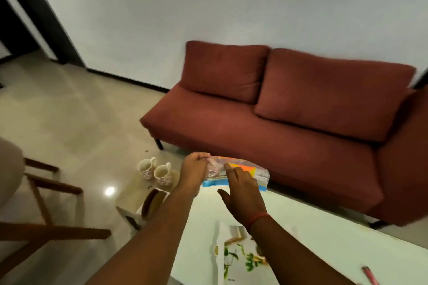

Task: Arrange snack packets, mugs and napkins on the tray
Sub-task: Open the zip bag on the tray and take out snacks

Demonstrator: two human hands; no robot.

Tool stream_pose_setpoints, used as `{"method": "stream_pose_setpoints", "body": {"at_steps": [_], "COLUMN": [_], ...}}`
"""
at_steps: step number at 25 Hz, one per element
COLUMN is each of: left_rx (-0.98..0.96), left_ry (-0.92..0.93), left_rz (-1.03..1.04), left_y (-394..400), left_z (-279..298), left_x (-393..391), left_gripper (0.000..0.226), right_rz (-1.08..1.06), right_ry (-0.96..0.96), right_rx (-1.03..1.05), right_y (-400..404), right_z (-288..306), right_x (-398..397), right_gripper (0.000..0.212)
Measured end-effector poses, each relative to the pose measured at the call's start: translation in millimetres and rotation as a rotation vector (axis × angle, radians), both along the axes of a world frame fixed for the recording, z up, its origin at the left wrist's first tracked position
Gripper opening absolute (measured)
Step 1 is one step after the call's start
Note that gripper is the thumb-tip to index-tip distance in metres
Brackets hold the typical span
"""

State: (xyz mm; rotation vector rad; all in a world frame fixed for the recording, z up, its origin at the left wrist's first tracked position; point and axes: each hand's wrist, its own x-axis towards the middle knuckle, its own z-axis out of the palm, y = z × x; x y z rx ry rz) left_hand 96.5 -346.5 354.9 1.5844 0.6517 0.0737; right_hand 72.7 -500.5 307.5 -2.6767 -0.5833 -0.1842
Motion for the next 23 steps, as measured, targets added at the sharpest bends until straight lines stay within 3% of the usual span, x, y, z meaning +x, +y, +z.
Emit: {"method": "stream_pose_setpoints", "body": {"at_steps": [2,4,8,12,15,17,19,23], "left_rx": [-0.073,-0.134,-0.284,-0.468,-0.61,-0.574,-0.454,-0.272], "left_ry": [0.007,0.034,0.101,0.098,0.087,0.108,0.121,0.17], "left_rz": [-0.067,-0.108,-0.12,-0.099,-0.108,-0.119,-0.164,-0.547], "left_y": [-66,-123,-206,-250,-258,-255,-250,-239], "left_z": [7,10,17,40,34,20,9,-3], "left_x": [0,2,-1,-23,-32,-35,-42,-51], "left_gripper": [0.029,0.03,0.029,0.017,0.022,0.03,0.021,0.026], "right_rz": [-0.099,-0.172,-0.3,-0.388,-0.482,-0.528,-0.556,-0.583], "right_ry": [-0.099,-0.147,-0.162,-0.091,0.026,0.122,0.199,0.319], "right_rx": [-0.082,-0.151,-0.199,-0.067,0.092,0.19,0.298,0.459], "right_y": [-70,-131,-220,-256,-256,-247,-236,-212], "right_z": [6,11,21,34,42,46,48,43], "right_x": [-14,-25,-47,-62,-60,-54,-49,-35], "right_gripper": [0.067,0.051,0.032,0.032,0.013,0.005,0.01,0.014]}}
